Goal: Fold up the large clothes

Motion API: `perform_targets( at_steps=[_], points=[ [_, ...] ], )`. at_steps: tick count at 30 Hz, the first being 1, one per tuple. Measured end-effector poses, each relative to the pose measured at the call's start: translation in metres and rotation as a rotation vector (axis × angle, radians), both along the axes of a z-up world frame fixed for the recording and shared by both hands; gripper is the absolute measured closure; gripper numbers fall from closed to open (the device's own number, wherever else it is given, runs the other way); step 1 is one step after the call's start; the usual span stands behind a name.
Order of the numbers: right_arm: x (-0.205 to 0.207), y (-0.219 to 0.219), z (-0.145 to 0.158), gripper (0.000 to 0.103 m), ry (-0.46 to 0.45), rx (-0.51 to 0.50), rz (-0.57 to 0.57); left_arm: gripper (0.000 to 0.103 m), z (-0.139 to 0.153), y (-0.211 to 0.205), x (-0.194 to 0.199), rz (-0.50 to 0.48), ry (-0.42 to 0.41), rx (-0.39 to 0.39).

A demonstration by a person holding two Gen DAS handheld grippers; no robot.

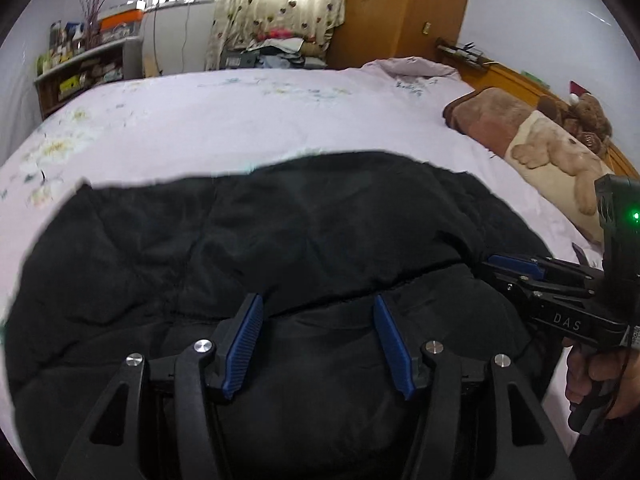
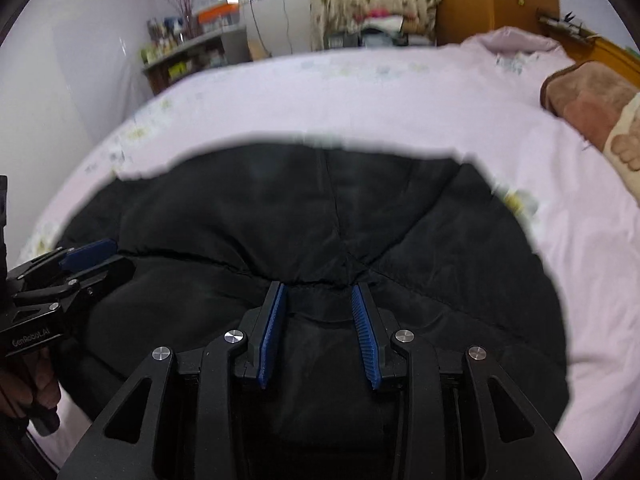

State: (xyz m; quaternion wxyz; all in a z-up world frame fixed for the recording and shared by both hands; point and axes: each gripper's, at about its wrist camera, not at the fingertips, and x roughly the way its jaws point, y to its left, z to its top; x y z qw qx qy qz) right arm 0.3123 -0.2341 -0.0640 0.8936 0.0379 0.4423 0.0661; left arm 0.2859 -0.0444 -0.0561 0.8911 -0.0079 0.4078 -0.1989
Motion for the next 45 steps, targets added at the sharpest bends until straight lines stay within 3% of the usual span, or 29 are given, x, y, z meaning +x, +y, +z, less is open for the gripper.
perform_targets(
  at_steps=[6,11,15,19,21,24,29,33,37,41,45],
  points=[
    [0.007,0.004,-0.018,0.068,0.006,-0.061,0.002,0.044,-0.014,-0.009,0.007,0.011,0.023,0.028],
    [0.008,0.004,-0.023,0.069,0.014,-0.05,-0.012,0.044,-0.014,-0.01,0.006,0.016,0.021,0.039],
    [0.007,-0.004,0.0,0.068,0.019,-0.008,-0.017,0.047,0.017,-0.002,0.002,0.0,0.017,0.041],
    [-0.012,-0.026,0.036,0.068,-0.089,-0.037,-0.064,0.047,0.048,0.041,-0.014,0.058,-0.101,0.059],
    [-0.014,-0.047,0.036,0.068,-0.087,-0.078,-0.117,0.047,0.044,0.068,-0.011,0.126,-0.105,0.084],
    [-0.008,-0.075,0.011,0.068,-0.004,-0.092,-0.187,0.048,0.019,0.107,-0.002,0.24,-0.027,0.079],
    [-0.006,-0.08,-0.014,0.068,0.031,-0.099,-0.184,0.048,-0.007,0.114,-0.004,0.256,-0.024,0.06],
    [0.002,-0.081,-0.02,0.068,0.045,-0.1,-0.191,0.048,-0.008,0.111,0.001,0.265,-0.008,0.054],
    [0.001,-0.083,-0.005,0.068,0.045,-0.089,-0.198,0.049,0.013,0.11,-0.008,0.267,-0.007,0.081],
    [-0.026,-0.086,0.026,0.068,-0.024,-0.042,-0.202,0.049,0.034,0.112,-0.026,0.278,-0.037,0.104],
    [-0.051,-0.082,0.039,0.068,-0.05,-0.028,-0.181,0.05,0.029,0.119,-0.037,0.296,-0.015,0.114]
  ],
)
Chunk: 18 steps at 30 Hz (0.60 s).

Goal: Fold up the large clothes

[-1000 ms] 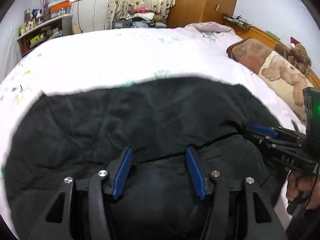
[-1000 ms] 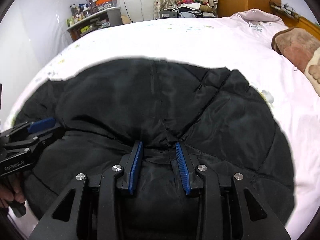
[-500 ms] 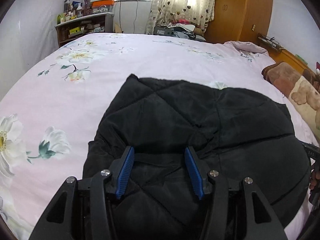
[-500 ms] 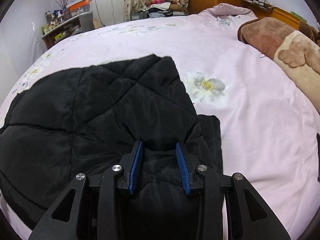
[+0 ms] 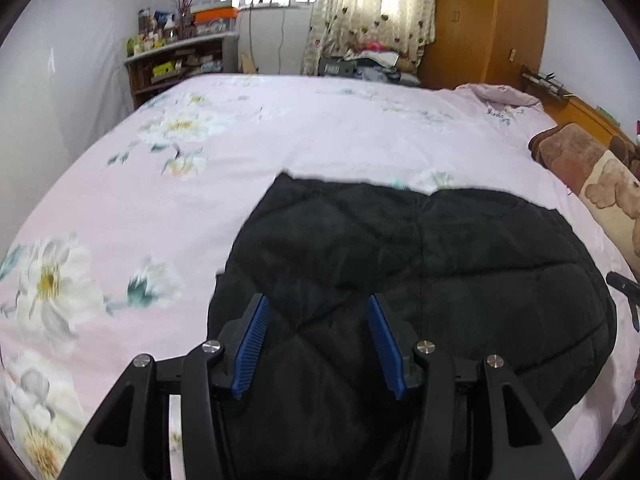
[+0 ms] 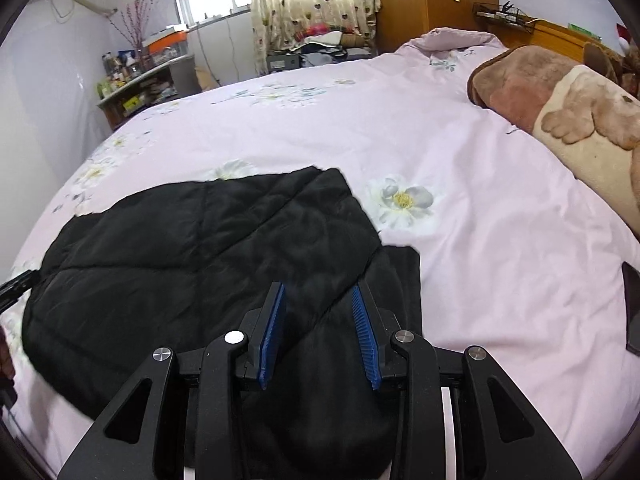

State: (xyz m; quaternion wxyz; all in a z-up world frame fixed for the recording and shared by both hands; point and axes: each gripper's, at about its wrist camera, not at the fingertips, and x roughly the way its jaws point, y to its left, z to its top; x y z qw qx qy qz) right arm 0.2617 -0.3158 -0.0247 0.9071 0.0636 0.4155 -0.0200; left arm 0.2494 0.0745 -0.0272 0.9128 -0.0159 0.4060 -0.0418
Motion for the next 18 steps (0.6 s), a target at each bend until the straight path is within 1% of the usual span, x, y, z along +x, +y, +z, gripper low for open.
perform_targets(
  at_steps=[2,4,5,7,11,15,17,18],
  points=[
    [-0.004,0.005,-0.011,0.068,0.035,-0.011,0.015,0.05,-0.014,0.001,0.0,0.007,0.034,-0.002],
    [-0.003,0.007,-0.028,0.068,0.083,-0.019,0.017,0.049,-0.023,0.001,0.001,0.012,0.05,-0.019],
    [-0.001,0.006,-0.036,0.068,0.101,-0.013,0.019,0.049,-0.025,0.0,0.001,0.013,0.051,-0.017],
    [0.003,0.003,-0.042,0.068,0.107,-0.011,0.012,0.049,-0.026,-0.003,0.003,0.015,0.052,-0.01],
    [0.01,0.003,-0.045,0.068,0.117,-0.03,0.006,0.049,-0.028,-0.005,0.004,0.012,0.058,-0.01],
    [0.008,0.004,-0.042,0.068,0.117,-0.037,0.008,0.049,-0.026,-0.001,0.002,0.006,0.061,-0.015],
    [0.008,0.003,-0.038,0.068,0.118,-0.036,0.002,0.05,-0.019,0.003,-0.001,0.011,0.061,-0.032],
    [0.006,0.003,-0.032,0.068,0.111,-0.038,-0.006,0.05,-0.014,0.006,-0.003,0.014,0.048,-0.046]
  ],
)
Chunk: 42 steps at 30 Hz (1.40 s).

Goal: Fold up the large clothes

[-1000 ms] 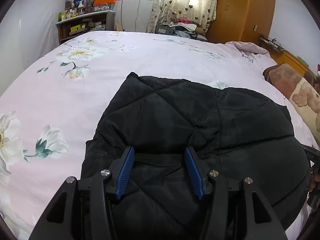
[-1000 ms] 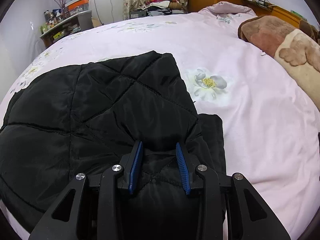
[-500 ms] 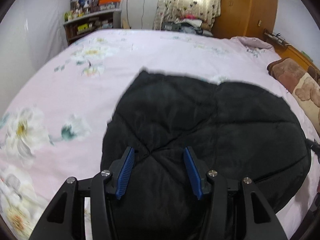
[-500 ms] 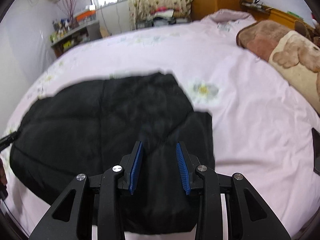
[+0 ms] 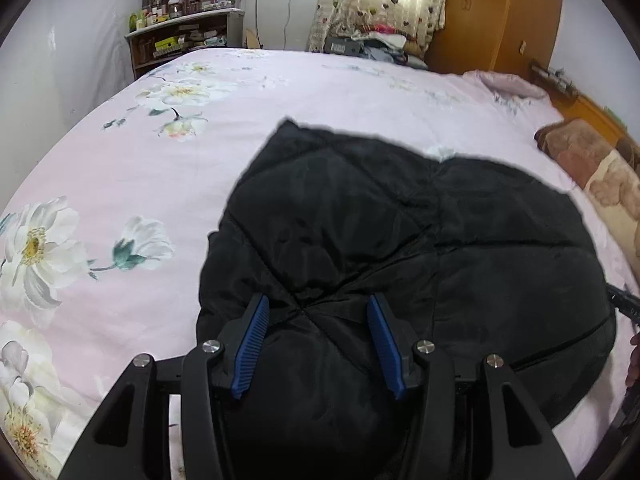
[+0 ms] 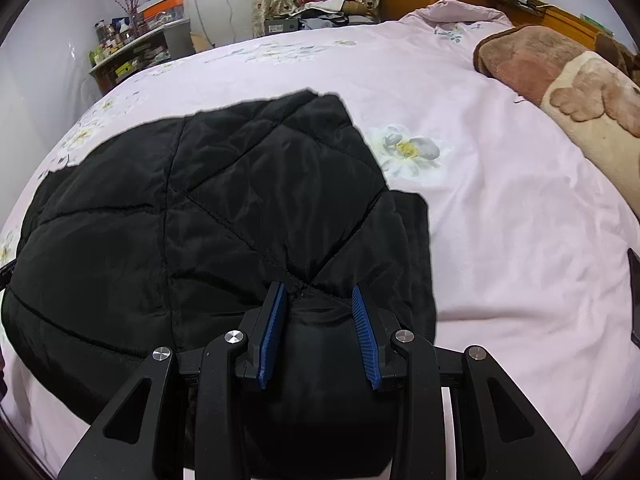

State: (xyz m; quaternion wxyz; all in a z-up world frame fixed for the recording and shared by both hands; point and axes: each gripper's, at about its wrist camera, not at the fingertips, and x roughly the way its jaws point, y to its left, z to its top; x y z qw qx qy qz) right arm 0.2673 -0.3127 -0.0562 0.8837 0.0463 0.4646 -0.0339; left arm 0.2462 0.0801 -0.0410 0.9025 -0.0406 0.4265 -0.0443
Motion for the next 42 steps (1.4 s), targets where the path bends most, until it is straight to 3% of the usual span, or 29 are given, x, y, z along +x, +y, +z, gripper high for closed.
perform_targets(
  at_steps=[3,6,10,15,19,26,33,37,42],
  points=[
    [-0.01,-0.003,0.021,0.066,-0.053,0.016,-0.007,0.05,0.017,0.016,-0.01,0.028,-0.059,-0.027],
    [-0.018,-0.008,0.03,0.063,-0.081,0.023,-0.013,0.05,0.013,0.036,-0.008,0.073,-0.052,-0.025],
    [-0.015,-0.024,0.01,0.058,-0.016,0.052,-0.058,0.049,-0.013,0.056,0.0,0.1,0.029,-0.103],
    [-0.012,-0.044,-0.012,0.047,0.016,0.152,-0.097,0.044,-0.032,0.057,0.009,0.089,0.062,-0.17],
    [-0.006,-0.06,-0.024,0.036,0.037,0.223,-0.119,0.033,-0.044,0.057,0.018,0.081,0.084,-0.196],
    [0.008,-0.068,-0.039,0.036,0.071,0.295,-0.098,0.024,-0.058,0.06,0.032,0.057,0.124,-0.266],
    [0.01,-0.072,-0.044,0.036,0.091,0.359,-0.11,0.022,-0.067,0.069,0.027,0.057,0.138,-0.349],
    [0.0,-0.077,-0.047,0.036,0.107,0.413,-0.096,0.022,-0.074,0.071,0.014,0.049,0.129,-0.364],
    [0.011,-0.081,-0.058,0.033,0.119,0.47,-0.079,0.021,-0.075,0.066,0.027,0.026,0.146,-0.345]
  ],
)
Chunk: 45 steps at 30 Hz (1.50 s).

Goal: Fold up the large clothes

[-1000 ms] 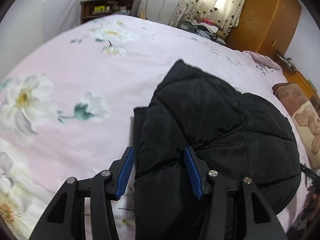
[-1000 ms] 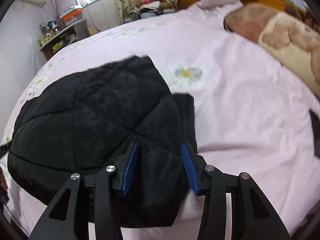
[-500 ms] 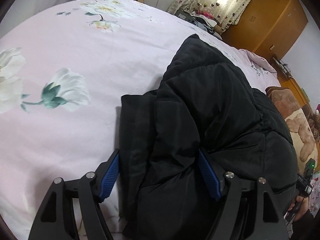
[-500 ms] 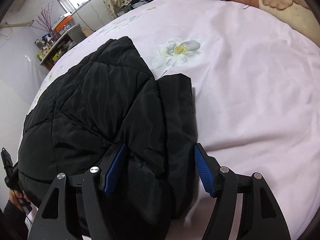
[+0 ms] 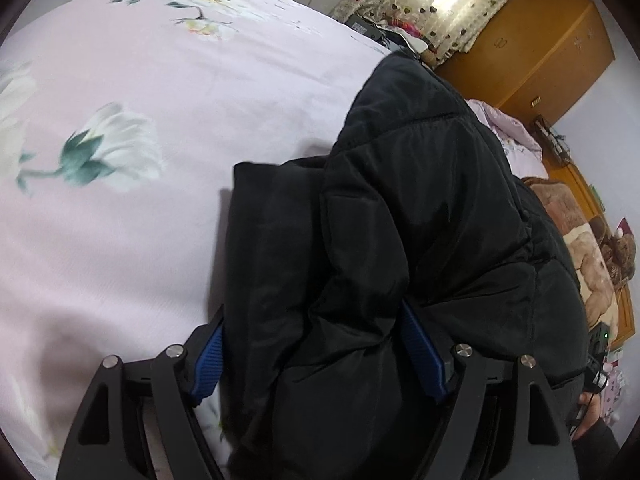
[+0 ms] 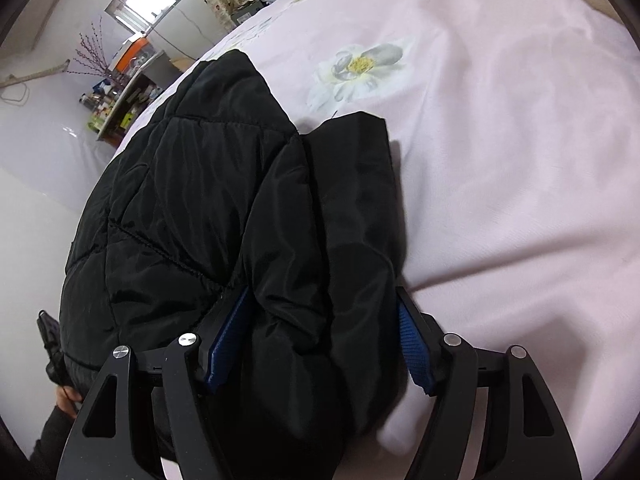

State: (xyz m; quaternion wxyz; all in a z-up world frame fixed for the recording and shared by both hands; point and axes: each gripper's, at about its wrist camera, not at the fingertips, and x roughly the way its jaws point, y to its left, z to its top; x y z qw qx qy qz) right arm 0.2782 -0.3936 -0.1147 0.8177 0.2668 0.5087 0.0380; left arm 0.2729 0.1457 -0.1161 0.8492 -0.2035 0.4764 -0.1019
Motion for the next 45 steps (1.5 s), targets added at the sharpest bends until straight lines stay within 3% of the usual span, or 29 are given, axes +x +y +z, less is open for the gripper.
perform_targets(
  at_steps=[4,6,8,12,16,20,23,32,38,45],
  points=[
    [0.01,0.0,-0.007,0.032,0.006,0.028,0.009,0.021,0.001,-0.001,0.005,-0.012,0.001,0.008],
    [0.007,0.003,-0.004,0.039,-0.002,0.017,0.019,0.021,0.002,-0.001,0.003,-0.012,0.0,0.008],
    [0.004,0.008,0.004,0.053,-0.018,-0.013,0.036,0.022,0.003,-0.002,0.0,-0.01,0.001,0.007],
    [0.008,0.015,0.004,0.056,-0.009,-0.04,0.038,0.028,0.003,-0.008,0.01,-0.038,0.012,-0.002],
    [0.017,0.025,0.006,0.063,0.001,-0.086,0.043,0.044,0.009,-0.02,0.018,-0.068,0.011,0.033],
    [0.018,0.031,0.019,0.075,-0.002,-0.118,0.038,0.067,0.027,-0.026,0.014,-0.068,-0.008,0.091],
    [0.015,0.035,0.036,0.08,-0.023,-0.16,0.037,0.075,0.049,-0.028,0.006,-0.056,-0.047,0.138],
    [-0.017,0.035,0.101,0.085,-0.15,-0.177,0.046,0.078,0.108,-0.021,-0.035,-0.033,-0.166,0.139],
    [-0.045,0.036,0.118,0.085,-0.192,-0.171,0.07,0.078,0.128,-0.009,-0.06,-0.031,-0.208,0.124],
    [-0.038,0.053,0.134,0.085,-0.229,-0.163,0.082,0.078,0.144,0.001,-0.061,-0.023,-0.246,0.132]
  ],
)
